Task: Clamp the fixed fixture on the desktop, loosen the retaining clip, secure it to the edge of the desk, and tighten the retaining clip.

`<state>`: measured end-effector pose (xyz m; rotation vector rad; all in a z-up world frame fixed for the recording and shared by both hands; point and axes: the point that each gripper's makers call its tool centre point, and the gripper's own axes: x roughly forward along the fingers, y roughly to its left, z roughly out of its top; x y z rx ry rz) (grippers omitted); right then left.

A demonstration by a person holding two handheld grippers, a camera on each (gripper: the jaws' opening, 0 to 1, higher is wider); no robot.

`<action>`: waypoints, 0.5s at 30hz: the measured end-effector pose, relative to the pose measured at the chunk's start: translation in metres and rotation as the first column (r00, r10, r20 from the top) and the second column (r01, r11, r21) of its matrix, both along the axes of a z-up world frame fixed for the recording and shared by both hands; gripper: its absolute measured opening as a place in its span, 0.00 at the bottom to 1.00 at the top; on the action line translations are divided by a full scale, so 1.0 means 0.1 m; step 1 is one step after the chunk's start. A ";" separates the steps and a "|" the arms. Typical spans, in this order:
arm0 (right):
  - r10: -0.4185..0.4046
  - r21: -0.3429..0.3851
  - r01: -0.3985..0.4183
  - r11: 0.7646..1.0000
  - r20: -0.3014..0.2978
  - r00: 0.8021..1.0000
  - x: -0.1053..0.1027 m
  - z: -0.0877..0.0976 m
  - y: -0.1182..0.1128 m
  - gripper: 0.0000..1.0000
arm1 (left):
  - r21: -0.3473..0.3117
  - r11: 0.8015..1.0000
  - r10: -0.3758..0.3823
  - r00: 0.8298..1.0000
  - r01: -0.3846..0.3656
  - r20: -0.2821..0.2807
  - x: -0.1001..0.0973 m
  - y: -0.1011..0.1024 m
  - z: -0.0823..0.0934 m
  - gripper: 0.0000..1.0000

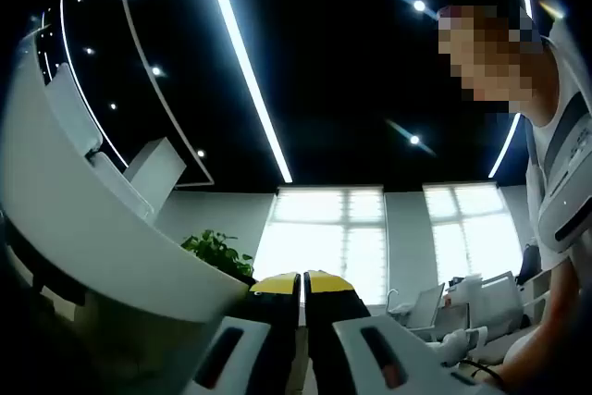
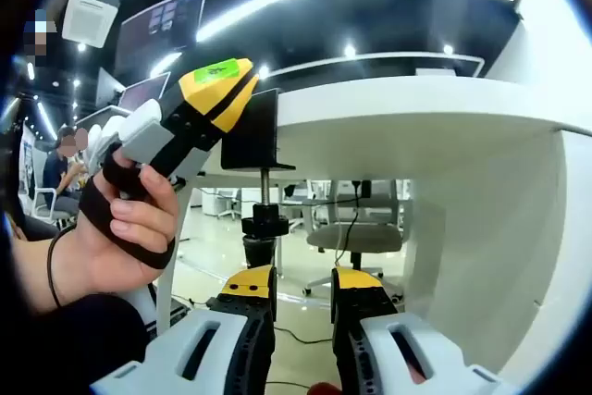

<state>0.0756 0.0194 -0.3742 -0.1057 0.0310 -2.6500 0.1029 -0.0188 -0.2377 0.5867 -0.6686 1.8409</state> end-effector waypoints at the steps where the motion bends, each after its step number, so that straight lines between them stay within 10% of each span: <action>1: 0.002 0.004 -0.002 1.000 0.000 1.000 -0.01 0.00 -0.01 0.23 | -0.002 1.000 0.001 1.000 -0.001 0.000 0.00 0.01 0.00 0.02; 15: 0.042 0.076 -0.040 0.996 -0.032 0.999 -0.05 -0.03 -0.17 0.25 | -0.025 1.000 -0.004 1.000 0.004 0.000 0.03 0.09 -0.05 0.02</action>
